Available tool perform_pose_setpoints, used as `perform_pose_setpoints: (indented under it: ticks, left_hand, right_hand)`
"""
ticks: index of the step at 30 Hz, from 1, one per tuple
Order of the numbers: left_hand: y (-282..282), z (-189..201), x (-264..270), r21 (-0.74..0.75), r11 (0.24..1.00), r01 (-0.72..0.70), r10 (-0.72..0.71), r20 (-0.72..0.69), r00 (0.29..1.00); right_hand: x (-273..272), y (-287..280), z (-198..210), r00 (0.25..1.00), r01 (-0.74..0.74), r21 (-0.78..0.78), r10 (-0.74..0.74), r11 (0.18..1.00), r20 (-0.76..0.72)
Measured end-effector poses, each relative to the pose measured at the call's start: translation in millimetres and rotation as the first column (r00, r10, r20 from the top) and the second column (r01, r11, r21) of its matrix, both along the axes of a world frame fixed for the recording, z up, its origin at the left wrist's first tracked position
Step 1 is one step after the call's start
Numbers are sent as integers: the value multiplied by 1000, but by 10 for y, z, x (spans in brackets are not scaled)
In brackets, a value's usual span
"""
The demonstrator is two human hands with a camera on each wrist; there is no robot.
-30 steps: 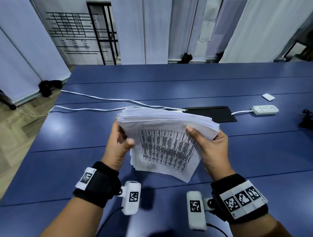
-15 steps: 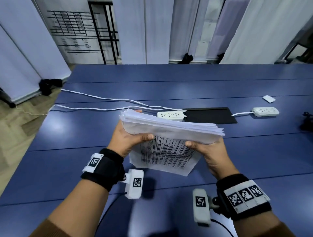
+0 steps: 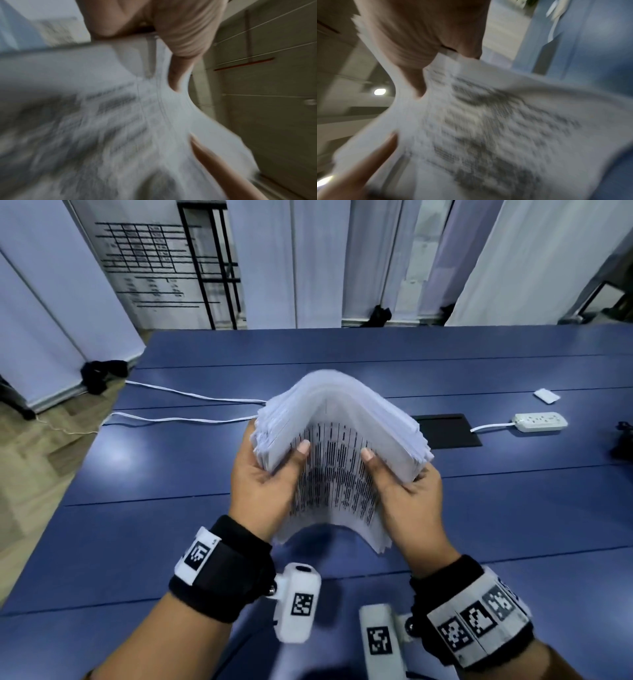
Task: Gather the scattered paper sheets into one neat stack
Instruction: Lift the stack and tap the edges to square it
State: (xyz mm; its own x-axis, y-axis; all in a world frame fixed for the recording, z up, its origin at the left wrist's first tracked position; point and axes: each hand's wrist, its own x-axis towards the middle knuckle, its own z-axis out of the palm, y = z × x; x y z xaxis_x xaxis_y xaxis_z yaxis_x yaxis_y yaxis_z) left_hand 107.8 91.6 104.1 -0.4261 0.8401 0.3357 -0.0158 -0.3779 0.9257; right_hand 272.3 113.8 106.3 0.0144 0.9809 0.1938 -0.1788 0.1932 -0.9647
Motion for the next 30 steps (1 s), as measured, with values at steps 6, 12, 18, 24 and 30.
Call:
perform_pose_setpoints:
  ticks: [6, 12, 18, 24, 30]
  left_hand:
    - [28, -313, -408, -229, 947, 225, -202, 120, 972]
    - [129, -71, -303, -98, 928, 358, -352, 75, 933]
    - [123, -113, -462, -146, 914, 378, -367, 94, 925]
    - [82, 35, -326, -90, 906, 414, -407, 86, 909]
    - [43, -153, -402, -200, 924, 325, -310, 106, 945]
  right_hand:
    - [359, 148, -191, 985, -159, -239, 172, 958, 35]
    - [303, 259, -42, 971, -237, -129, 230, 963, -71]
    - [459, 321, -87, 960, -275, -135, 280, 952, 19]
    - [357, 310, 71, 957, -288, -78, 283, 955, -66]
    - [421, 267, -272, 946, -311, -282, 325, 908, 5]
